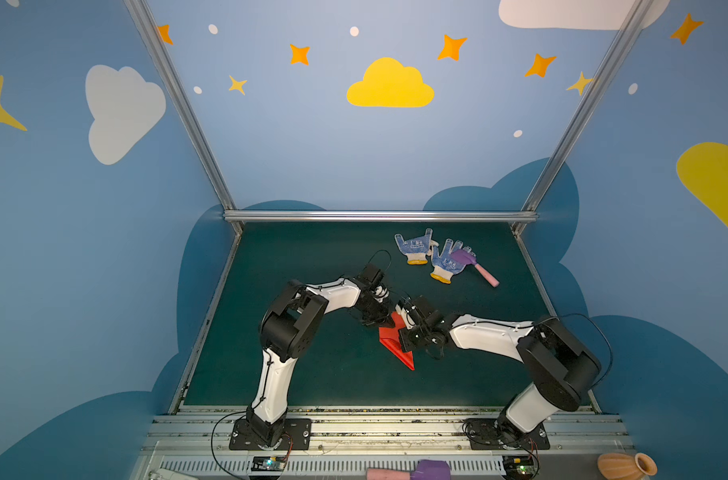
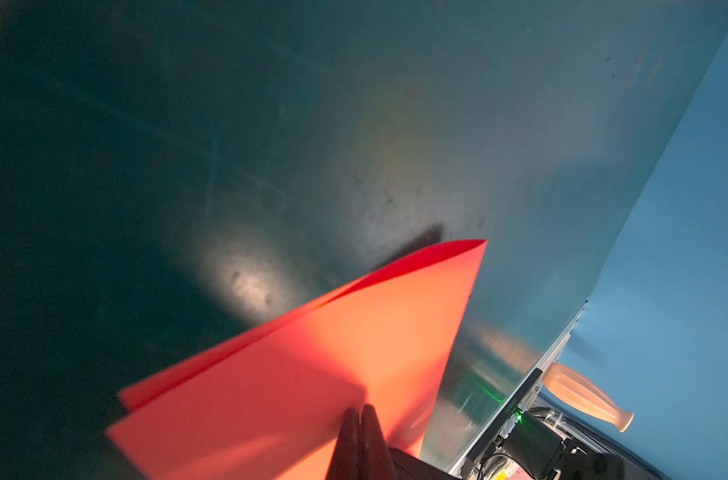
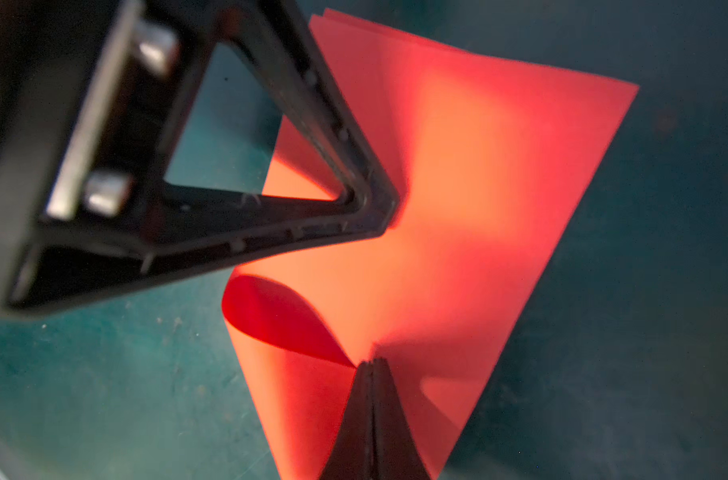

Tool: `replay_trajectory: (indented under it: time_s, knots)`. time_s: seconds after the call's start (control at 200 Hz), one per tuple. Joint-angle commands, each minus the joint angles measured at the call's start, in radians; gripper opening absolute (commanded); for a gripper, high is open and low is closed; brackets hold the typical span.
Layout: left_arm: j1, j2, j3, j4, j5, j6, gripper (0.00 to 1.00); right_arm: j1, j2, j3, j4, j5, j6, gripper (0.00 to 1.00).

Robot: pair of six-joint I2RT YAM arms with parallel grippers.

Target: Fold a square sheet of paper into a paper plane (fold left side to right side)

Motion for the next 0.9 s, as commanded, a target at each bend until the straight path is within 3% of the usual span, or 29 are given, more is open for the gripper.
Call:
replay_trajectory:
  time_s: [0.0, 0.275, 0.521, 0.896]
  knots:
    - [-0.007, 0.022, 0.0, -0.085, -0.042, 0.002, 0.04, -0.003, 0.027, -0.039, 0.014, -0.005, 0.016, 0.0]
    - [0.073, -0.095, 0.043, -0.102, -0.044, -0.021, 0.04, -0.004, 0.027, -0.087, 0.028, 0.009, 0.036, 0.0]
    - [0.122, -0.256, -0.106, -0.044, -0.04, -0.039, 0.04, -0.004, 0.038, -0.099, 0.03, 0.011, 0.048, 0.0]
    - [-0.045, -0.4, -0.375, 0.143, -0.042, -0.111, 0.04, -0.003, 0.042, -0.101, 0.015, 0.012, 0.06, 0.0]
